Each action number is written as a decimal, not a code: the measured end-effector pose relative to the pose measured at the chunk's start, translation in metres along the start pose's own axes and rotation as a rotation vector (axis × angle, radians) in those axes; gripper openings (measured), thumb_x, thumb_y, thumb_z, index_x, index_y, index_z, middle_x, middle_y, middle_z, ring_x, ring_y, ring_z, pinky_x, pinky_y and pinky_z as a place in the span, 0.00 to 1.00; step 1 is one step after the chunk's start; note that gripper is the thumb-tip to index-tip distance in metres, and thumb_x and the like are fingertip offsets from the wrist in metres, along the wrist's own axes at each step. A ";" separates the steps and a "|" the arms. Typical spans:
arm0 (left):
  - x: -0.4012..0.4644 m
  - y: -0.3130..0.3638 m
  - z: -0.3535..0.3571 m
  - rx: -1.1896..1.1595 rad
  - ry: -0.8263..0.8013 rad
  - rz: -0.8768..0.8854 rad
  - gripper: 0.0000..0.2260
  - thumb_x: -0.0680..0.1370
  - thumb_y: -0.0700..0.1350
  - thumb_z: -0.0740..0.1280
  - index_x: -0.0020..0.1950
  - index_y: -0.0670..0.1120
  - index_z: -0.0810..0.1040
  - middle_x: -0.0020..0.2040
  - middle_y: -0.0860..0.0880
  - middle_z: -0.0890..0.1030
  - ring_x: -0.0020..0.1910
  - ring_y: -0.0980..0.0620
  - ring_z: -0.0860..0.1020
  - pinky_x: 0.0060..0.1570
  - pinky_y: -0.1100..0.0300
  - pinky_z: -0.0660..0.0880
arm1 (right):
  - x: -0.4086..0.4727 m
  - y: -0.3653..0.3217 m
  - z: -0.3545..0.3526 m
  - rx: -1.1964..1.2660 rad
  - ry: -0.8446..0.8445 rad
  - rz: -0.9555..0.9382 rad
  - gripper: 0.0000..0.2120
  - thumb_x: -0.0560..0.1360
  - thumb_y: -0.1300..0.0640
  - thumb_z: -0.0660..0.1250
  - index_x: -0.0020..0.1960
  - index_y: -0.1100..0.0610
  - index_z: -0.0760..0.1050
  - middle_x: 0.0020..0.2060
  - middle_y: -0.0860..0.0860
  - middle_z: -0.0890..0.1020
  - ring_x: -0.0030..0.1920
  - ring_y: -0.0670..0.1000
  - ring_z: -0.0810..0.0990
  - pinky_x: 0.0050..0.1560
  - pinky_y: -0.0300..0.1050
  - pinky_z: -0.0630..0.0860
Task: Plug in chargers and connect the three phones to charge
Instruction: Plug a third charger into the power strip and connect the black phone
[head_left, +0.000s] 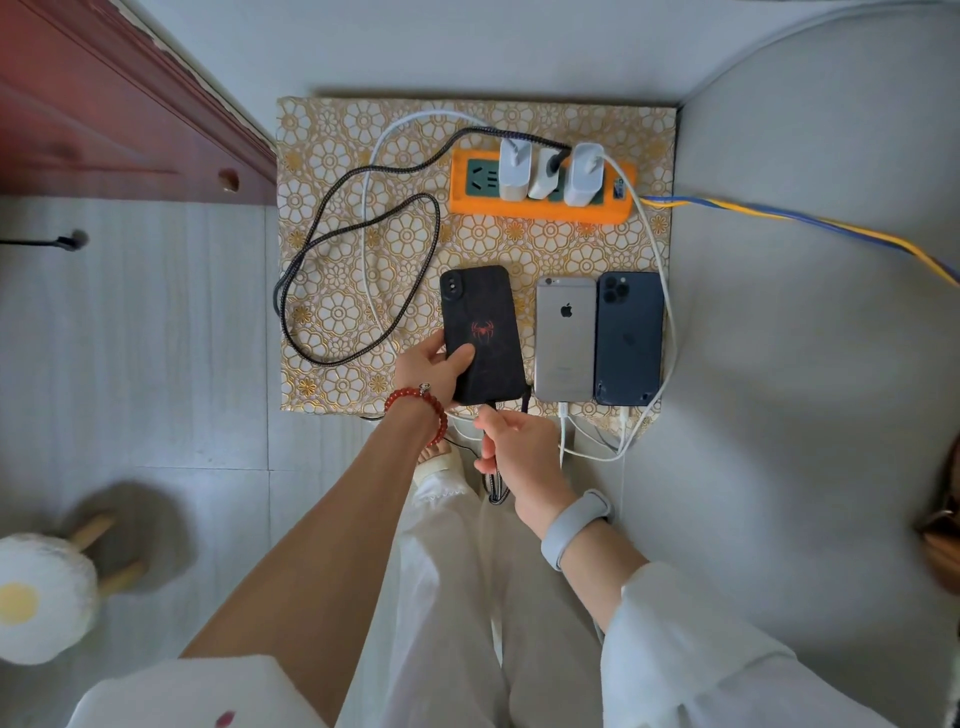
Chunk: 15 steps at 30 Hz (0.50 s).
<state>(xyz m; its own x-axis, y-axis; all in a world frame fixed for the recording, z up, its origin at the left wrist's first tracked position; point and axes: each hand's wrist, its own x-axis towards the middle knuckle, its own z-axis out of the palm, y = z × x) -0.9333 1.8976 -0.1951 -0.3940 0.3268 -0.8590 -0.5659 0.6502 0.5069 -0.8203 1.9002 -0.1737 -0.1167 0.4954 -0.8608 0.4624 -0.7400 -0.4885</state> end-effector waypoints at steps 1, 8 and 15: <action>-0.001 -0.002 -0.001 0.011 0.012 -0.002 0.14 0.74 0.38 0.66 0.59 0.45 0.75 0.47 0.44 0.81 0.49 0.43 0.80 0.53 0.42 0.77 | -0.001 0.002 0.000 0.009 -0.007 0.008 0.14 0.73 0.61 0.64 0.29 0.61 0.75 0.17 0.47 0.70 0.22 0.48 0.69 0.28 0.43 0.74; -0.011 -0.015 -0.003 0.017 0.005 -0.008 0.17 0.74 0.38 0.66 0.63 0.44 0.72 0.53 0.41 0.81 0.51 0.44 0.79 0.55 0.43 0.76 | -0.009 0.031 -0.030 -0.842 0.002 -0.555 0.16 0.75 0.47 0.60 0.39 0.58 0.76 0.37 0.54 0.82 0.45 0.55 0.77 0.43 0.50 0.75; -0.021 -0.027 -0.009 -0.032 -0.005 -0.070 0.20 0.74 0.37 0.66 0.66 0.42 0.69 0.53 0.40 0.80 0.49 0.45 0.79 0.55 0.45 0.76 | -0.018 0.064 -0.057 -1.326 -0.371 -0.441 0.25 0.76 0.41 0.51 0.62 0.57 0.71 0.59 0.53 0.76 0.60 0.54 0.73 0.60 0.48 0.70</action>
<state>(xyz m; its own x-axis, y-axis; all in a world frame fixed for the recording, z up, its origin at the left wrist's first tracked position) -0.9163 1.8666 -0.1897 -0.3491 0.2848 -0.8928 -0.6145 0.6497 0.4475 -0.7388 1.8697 -0.1816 -0.5842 0.2708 -0.7651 0.7646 0.4999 -0.4068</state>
